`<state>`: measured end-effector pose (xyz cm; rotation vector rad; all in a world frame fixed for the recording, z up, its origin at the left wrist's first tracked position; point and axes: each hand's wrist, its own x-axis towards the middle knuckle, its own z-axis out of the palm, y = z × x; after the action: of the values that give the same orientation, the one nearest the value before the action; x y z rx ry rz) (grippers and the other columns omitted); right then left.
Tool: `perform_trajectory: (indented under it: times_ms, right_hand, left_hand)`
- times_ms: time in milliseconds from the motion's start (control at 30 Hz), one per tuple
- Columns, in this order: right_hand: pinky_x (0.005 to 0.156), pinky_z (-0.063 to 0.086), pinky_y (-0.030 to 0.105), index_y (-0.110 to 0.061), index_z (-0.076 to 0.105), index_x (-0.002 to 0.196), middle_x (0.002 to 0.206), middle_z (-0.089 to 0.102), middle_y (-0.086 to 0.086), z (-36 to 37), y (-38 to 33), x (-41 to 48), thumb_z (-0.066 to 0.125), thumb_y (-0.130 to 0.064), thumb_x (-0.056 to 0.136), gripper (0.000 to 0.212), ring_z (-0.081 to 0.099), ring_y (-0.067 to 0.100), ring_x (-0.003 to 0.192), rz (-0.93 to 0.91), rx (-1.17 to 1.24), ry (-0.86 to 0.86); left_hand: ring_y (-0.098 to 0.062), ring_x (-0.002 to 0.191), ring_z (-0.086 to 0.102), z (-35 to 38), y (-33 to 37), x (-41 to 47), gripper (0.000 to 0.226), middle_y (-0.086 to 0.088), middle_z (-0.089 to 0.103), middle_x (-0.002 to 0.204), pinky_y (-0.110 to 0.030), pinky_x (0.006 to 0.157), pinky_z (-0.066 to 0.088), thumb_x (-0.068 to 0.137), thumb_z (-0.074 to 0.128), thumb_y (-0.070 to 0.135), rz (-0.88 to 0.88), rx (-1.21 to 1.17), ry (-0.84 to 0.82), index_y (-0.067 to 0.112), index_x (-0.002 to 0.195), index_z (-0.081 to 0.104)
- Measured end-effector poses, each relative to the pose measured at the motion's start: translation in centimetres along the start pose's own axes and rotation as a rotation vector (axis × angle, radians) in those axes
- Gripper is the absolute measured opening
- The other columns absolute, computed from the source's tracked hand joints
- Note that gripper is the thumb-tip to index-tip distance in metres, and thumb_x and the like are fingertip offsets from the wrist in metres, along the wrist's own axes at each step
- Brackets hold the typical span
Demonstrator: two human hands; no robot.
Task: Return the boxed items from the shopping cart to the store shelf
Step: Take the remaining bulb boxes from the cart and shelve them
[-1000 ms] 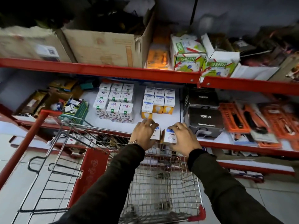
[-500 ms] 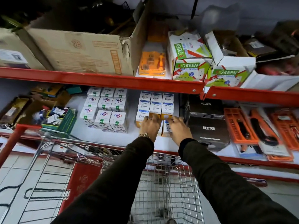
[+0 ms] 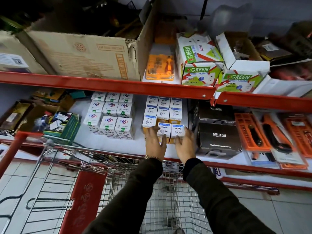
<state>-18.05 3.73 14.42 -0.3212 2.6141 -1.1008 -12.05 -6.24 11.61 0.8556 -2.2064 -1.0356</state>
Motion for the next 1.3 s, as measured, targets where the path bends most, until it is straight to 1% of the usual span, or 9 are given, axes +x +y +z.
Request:
perform_trajectory:
  times_ms: [100, 167, 233, 333, 567, 933, 1067, 1200, 1300]
  right_hand:
    - [0.115, 0.03, 0.035, -0.007, 0.026, 0.152, 0.158, 0.029, 0.015, 2.1, 0.9, 0.3, 0.052, -0.045, 0.096, 0.073, 0.035, 0.031, 0.143, 0.335, 0.359, -0.063]
    - [0.112, 0.037, 0.044, -0.013, 0.037, 0.146, 0.147, 0.046, 0.012, 3.6, 2.1, 1.3, 0.051, -0.073, 0.078, 0.092, 0.042, 0.031, 0.135, 0.532, 0.588, -0.074]
    - [0.095, 0.047, 0.039, -0.01, 0.05, 0.126, 0.112, 0.062, 0.012, 3.5, 1.9, 1.6, 0.052, -0.065, 0.086, 0.068, 0.057, 0.026, 0.105, 0.666, 0.863, -0.1]
    - [0.073, 0.049, 0.03, -0.004, 0.054, 0.118, 0.081, 0.057, 0.007, 3.0, 1.2, 2.4, 0.052, -0.034, 0.1, 0.035, 0.055, 0.018, 0.073, 0.675, 1.068, -0.084]
    - [0.071, 0.055, 0.027, -0.004, 0.06, 0.101, 0.075, 0.058, 0.008, 3.3, 1.0, 4.1, 0.06, -0.025, 0.096, 0.022, 0.057, 0.018, 0.068, 0.681, 1.107, -0.048]
    - [0.059, 0.053, 0.021, -0.002, 0.061, 0.098, 0.072, 0.058, 0.006, 2.5, 0.2, 5.3, 0.064, -0.025, 0.094, 0.024, 0.054, 0.015, 0.064, 0.642, 1.049, -0.104]
    - [0.072, 0.052, 0.027, 0.0, 0.066, 0.105, 0.083, 0.064, 0.008, 2.8, 0.8, 4.9, 0.07, -0.036, 0.088, 0.041, 0.058, 0.018, 0.074, 0.629, 1.015, -0.12]
    - [0.071, 0.049, 0.024, -0.002, 0.067, 0.115, 0.105, 0.063, 0.018, 2.6, -0.1, 2.7, 0.074, -0.033, 0.086, 0.043, 0.062, 0.024, 0.096, 0.649, 1.019, -0.152]
    - [0.085, 0.049, 0.031, -0.01, 0.064, 0.091, 0.135, 0.051, 0.017, 3.3, -1.2, 0.8, 0.074, -0.027, 0.086, 0.021, 0.059, 0.03, 0.113, 0.701, 1.055, -0.207]
  left_hand:
    - [-0.035, 0.112, 0.055, 1.1, 0.5, -0.1, 0.053, -0.021, 0.047, 0.13, -0.037, 0.096, 0.049, 0.087, 0.07, 0.026, -0.657, -0.384, 0.072, -0.002, 0.124, 0.044]
    - [-0.038, 0.121, 0.054, 2.2, 0.1, 1.0, 0.078, -0.023, 0.047, 0.138, -0.041, 0.104, 0.047, 0.082, 0.071, 0.047, -1.021, -0.505, -0.048, -0.003, 0.134, 0.041]
    - [-0.038, 0.123, 0.054, 3.0, -0.5, 2.0, 0.09, -0.021, 0.052, 0.138, -0.045, 0.107, 0.047, 0.079, 0.062, 0.065, -1.157, -0.506, -0.24, 0.0, 0.139, 0.043]
    - [-0.035, 0.11, 0.061, 4.1, -1.3, 3.2, 0.085, -0.018, 0.06, 0.13, -0.039, 0.098, 0.052, 0.08, 0.058, 0.067, -1.128, -0.513, -0.299, 0.002, 0.134, 0.051]
    - [-0.028, 0.085, 0.053, 4.6, -1.4, 4.7, 0.066, -0.012, 0.06, 0.106, -0.033, 0.076, 0.045, 0.084, 0.065, 0.054, -1.134, -0.604, -0.246, 0.003, 0.125, 0.055]
    - [-0.033, 0.122, 0.055, 4.8, -1.1, 6.1, 0.064, -0.011, 0.058, 0.137, -0.043, 0.11, 0.044, 0.088, 0.062, 0.051, -1.049, -0.618, -0.2, 0.014, 0.138, 0.05]
    - [-0.031, 0.107, 0.056, 4.3, -1.1, 5.7, 0.073, -0.015, 0.061, 0.127, -0.043, 0.107, 0.047, 0.083, 0.06, 0.062, -1.056, -0.571, -0.245, 0.01, 0.134, 0.051]
    - [-0.029, 0.082, 0.055, 1.9, -1.5, 4.2, 0.066, -0.008, 0.055, 0.078, -0.035, 0.083, 0.05, 0.083, 0.051, 0.07, -1.141, -0.579, -0.22, 0.007, 0.103, 0.053]
    - [-0.028, 0.082, 0.057, -0.7, -2.7, 2.8, 0.064, -0.011, 0.059, 0.095, -0.029, 0.062, 0.044, 0.088, 0.048, 0.067, -1.19, -0.703, -0.15, 0.003, 0.093, 0.057]
